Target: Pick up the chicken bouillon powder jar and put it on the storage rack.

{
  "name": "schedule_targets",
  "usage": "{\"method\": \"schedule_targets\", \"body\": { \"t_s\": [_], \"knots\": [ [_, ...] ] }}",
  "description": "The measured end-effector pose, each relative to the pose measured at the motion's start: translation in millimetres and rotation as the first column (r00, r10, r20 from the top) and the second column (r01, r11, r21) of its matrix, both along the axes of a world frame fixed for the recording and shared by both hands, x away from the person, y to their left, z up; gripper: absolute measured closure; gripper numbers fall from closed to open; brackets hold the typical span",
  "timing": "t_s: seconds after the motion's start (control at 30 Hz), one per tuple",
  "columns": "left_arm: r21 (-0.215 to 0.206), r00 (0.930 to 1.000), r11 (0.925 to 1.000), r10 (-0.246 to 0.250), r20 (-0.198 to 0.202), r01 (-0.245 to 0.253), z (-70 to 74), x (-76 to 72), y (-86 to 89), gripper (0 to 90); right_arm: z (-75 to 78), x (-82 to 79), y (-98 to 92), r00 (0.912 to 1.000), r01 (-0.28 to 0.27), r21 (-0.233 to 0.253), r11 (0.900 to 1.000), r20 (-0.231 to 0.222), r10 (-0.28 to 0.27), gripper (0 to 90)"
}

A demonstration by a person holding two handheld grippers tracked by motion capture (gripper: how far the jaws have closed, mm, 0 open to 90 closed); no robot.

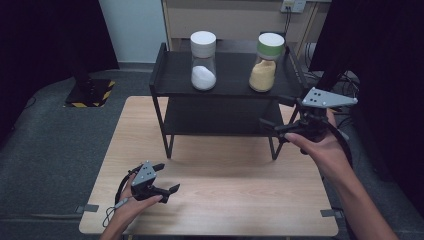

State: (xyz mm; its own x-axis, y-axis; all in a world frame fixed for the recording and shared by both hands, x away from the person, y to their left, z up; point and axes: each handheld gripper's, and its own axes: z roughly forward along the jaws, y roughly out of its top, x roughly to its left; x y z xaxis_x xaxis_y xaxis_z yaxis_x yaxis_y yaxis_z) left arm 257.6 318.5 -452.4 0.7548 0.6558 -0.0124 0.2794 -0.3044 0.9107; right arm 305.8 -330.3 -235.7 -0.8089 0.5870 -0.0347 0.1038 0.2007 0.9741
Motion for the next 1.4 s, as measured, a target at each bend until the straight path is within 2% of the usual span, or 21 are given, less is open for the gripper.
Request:
{"method": "schedule_targets", "body": {
  "t_s": [0.37, 0.43, 0.63, 0.97, 1.13, 1.2, 1.4],
  "knots": [
    [0.01, 1.0, 0.9999, -0.003, -0.005, 0.003, -1.2, 0.5, -1.9, 3.4, -45.4, -7.3, -6.6, 0.9984, 0.004, -0.003, 1.0, -0.056, -0.004, 2.0],
    [0.009, 1.0, 1.0, -0.003, -0.007, 0.003, -1.5, 0.5, -1.9, 3.4, -52.0, -8.1, -7.8, 0.9983, 0.006, -0.014, 1.0, -0.058, -0.007, 1.9],
    [0.007, 1.0, 1.0, 0.0, -0.006, 0.0, -1.4, 0.3, -0.7, 3.4, -76.8, -12.4, -12.4, 0.9981, 0.019, 0.003, 1.0, -0.058, -0.019, 2.3],
    [0.01, 0.9999, 1.0, 0.0, -0.01, 0.0, -2.1, 0.8, -1.3, 3.4, -107.0, -20.5, -19.5, 0.9947, 0.083, -0.019, 0.996, -0.06, -0.084, 1.2],
    [0.008, 1.0, 1.0, 0.0, -0.01, 0.0, -2.1, 0.4, -1.1, 3.4, -123.7, -22.3, -24.9, 0.9911, 0.107, -0.014, 0.994, -0.078, -0.108, 1.0],
    [0.008, 0.9999, 1.0, 0.001, -0.011, 0.0, -2.3, 0.4, -1.1, 3.4, -125.9, -22.6, -25.7, 0.9904, 0.111, -0.014, 0.994, -0.081, -0.112, 1.0],
    [0.01, 0.9999, 0.9999, 0.0, -0.011, 0.0, -2.6, 0.5, -1.2, 3.4, -145.3, -25.0, -31.7, 0.9821, 0.145, -0.024, 0.989, -0.118, -0.147, 1.8]
  ]
}}
